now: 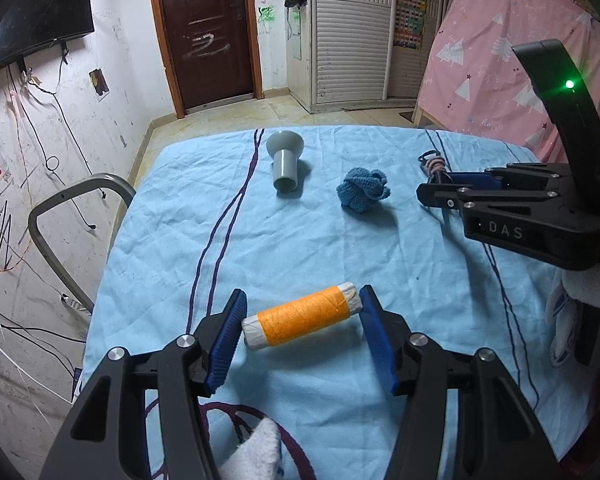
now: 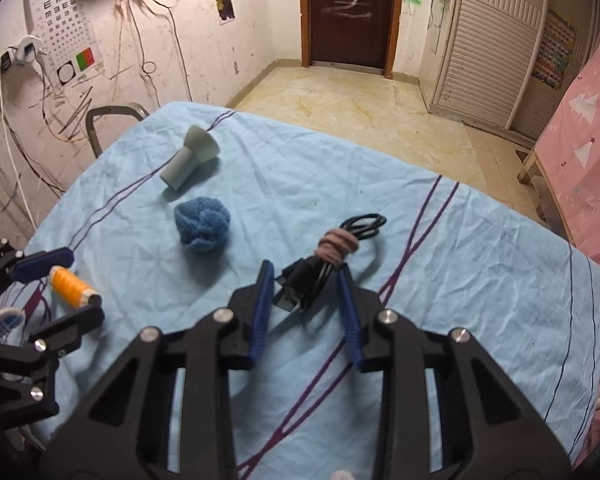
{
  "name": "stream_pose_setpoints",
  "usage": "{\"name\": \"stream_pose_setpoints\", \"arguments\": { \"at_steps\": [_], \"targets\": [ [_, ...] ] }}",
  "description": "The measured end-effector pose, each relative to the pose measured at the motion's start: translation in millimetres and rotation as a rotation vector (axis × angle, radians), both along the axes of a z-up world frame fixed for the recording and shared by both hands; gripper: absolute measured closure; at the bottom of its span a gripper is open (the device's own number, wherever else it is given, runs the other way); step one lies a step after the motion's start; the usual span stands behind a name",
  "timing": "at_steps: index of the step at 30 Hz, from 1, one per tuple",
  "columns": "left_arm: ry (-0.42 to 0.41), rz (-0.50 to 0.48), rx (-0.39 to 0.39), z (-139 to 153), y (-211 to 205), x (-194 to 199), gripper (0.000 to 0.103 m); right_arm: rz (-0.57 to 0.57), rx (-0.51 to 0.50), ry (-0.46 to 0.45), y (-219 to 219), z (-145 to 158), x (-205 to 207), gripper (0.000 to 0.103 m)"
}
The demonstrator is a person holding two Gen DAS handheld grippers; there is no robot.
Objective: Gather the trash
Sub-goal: 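Grasp the black cable with the right tool while the left tool grasps the orange roll, then carry the cable and orange roll over the yellow bucket and open both tools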
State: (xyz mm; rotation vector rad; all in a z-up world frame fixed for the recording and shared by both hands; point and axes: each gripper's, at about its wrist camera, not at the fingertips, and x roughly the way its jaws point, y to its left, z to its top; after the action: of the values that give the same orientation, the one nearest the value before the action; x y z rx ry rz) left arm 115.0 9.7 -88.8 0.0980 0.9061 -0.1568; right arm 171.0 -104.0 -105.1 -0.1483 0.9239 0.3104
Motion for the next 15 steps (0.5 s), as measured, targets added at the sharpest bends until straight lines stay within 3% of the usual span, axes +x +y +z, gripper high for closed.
{"name": "stream_pose_setpoints", "arguments": {
  "at_steps": [15],
  "targets": [
    [-0.057, -0.04, 0.014, 32, -38, -6, 0.054, -0.103, 0.087, -0.121, -67, 46, -32, 0.073]
  ]
}}
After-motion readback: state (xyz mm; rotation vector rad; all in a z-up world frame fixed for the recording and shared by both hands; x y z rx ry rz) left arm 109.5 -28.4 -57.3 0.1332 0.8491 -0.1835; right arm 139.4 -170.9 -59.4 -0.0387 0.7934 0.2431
